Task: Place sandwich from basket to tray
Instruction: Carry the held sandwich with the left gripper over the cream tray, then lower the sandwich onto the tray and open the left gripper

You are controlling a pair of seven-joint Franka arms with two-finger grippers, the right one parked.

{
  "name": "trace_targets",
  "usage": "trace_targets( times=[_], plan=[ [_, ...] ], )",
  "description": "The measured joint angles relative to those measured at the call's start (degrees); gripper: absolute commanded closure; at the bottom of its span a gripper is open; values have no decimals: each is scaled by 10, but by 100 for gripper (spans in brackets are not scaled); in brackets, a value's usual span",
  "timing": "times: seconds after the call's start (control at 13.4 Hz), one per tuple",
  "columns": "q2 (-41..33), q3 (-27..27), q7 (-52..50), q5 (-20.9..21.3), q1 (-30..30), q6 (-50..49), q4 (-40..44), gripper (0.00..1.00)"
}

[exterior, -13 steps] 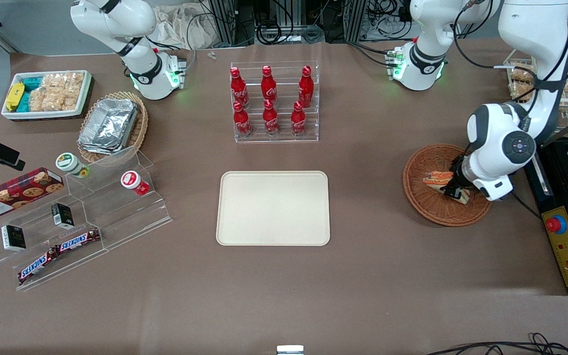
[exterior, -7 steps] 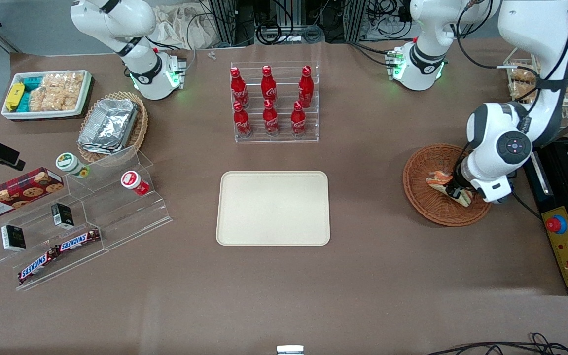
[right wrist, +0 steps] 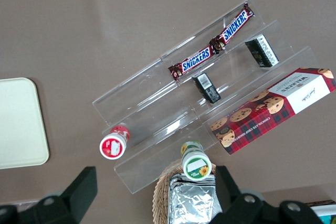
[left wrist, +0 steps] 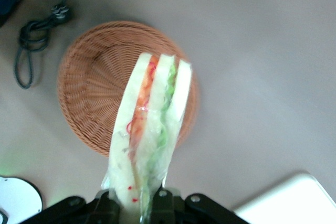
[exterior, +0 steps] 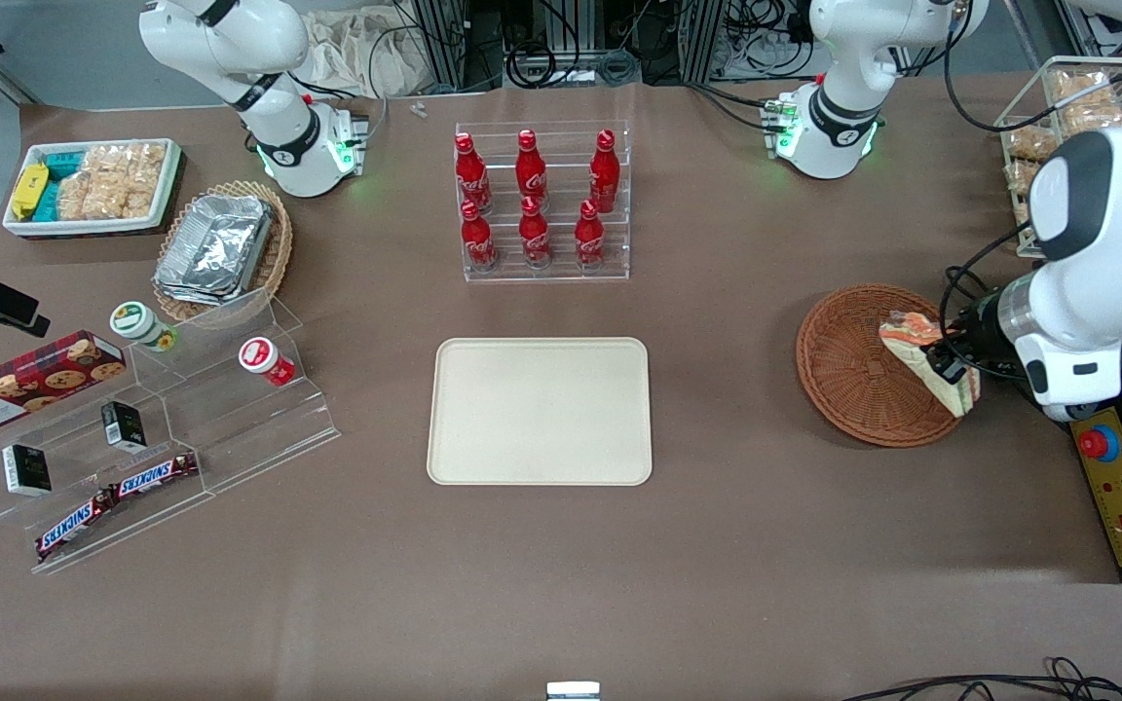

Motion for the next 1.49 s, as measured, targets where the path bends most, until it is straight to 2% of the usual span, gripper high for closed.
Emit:
trace_targets(
  times=[0.15,0.3,0.67,0.89,1.12,1.19,1.27,1.34,1.49],
  plan=[
    [46,-44,7,-1,-33,-9,85,100],
    [101,-88,7,2,-76,15,126,100],
    [239,-104,-2,60,-216,167,126,100],
    [307,-103,-2,83,-233,205,127,100],
    [337,-103,2,91,-235,226,128,100],
    [341,-103,3,92,-238,227,128,78],
    [344,-103,3,92,-242,227,127,24],
    [347,-103,3,94,-245,227,127,0],
    [353,-103,3,104,-248,227,127,0]
  ],
)
